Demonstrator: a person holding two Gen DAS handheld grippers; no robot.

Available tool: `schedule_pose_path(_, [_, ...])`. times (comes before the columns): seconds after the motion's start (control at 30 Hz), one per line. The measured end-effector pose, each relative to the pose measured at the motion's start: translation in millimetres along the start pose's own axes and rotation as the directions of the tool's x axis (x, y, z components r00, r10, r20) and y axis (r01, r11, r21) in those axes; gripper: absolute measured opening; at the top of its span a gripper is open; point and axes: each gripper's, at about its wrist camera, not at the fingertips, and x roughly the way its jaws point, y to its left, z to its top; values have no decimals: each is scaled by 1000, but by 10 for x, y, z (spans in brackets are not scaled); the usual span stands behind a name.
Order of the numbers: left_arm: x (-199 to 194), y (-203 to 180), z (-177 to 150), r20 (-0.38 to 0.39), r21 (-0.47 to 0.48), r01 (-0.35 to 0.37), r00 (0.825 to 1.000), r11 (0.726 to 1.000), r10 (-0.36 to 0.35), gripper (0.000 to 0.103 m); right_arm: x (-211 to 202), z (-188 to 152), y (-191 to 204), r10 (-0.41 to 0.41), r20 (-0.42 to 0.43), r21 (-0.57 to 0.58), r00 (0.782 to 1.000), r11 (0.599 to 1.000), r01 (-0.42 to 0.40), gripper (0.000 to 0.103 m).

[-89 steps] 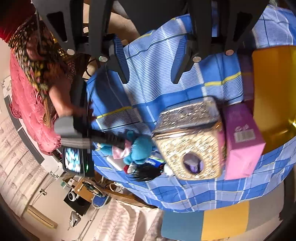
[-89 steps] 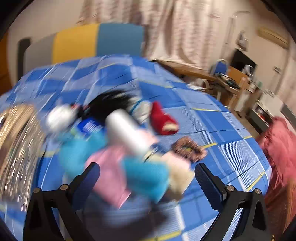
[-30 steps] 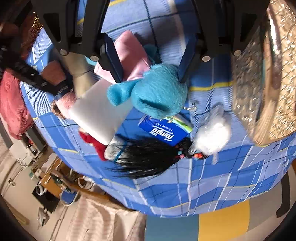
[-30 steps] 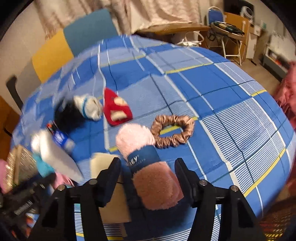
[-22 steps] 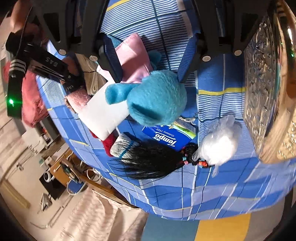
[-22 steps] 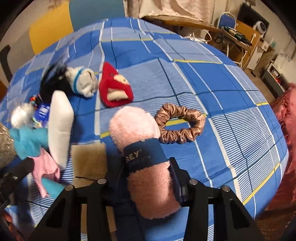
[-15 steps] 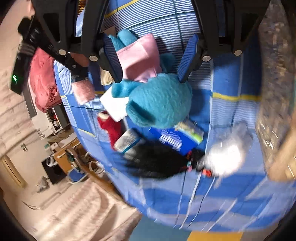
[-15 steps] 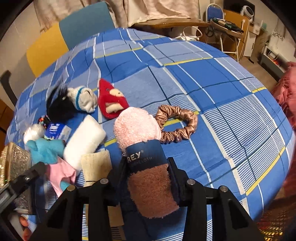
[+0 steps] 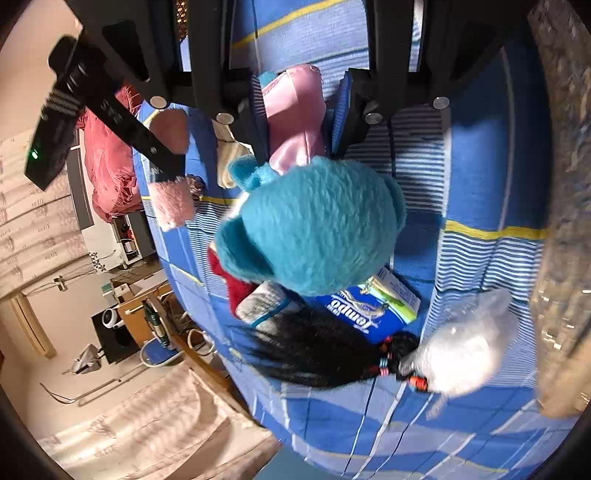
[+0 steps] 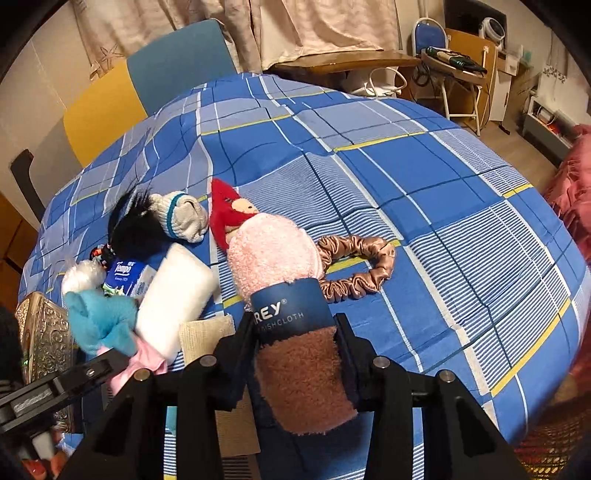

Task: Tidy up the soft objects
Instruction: 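Carry the bear in the left gripper while the right carries the dishcloth to the gold tray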

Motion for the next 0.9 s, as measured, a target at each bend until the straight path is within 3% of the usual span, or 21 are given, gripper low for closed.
schedule_pose_path(0.3, [-709,-96,-333,30,104,131,990,986,-135,30,-50,-19,-71,36,13,36,999,999,-36,42])
schedule_pose_path(0.53, [-1638,-17,-458,73,245,194,973,950,-218,30,-148,-13,-122,32,58,57,998,998,-35,42])
schedule_pose_path(0.73, [-2374,204,-357,178,302,178,955,936,-239,30,-413,-39,-137,-45,190,80,981,996,30,42])
schedule_pose_path(0.9, [-2893,636,-258,260,288,135,942,948,-213,30,-564,-56,-131,-42,274,102,961,995,15,42])
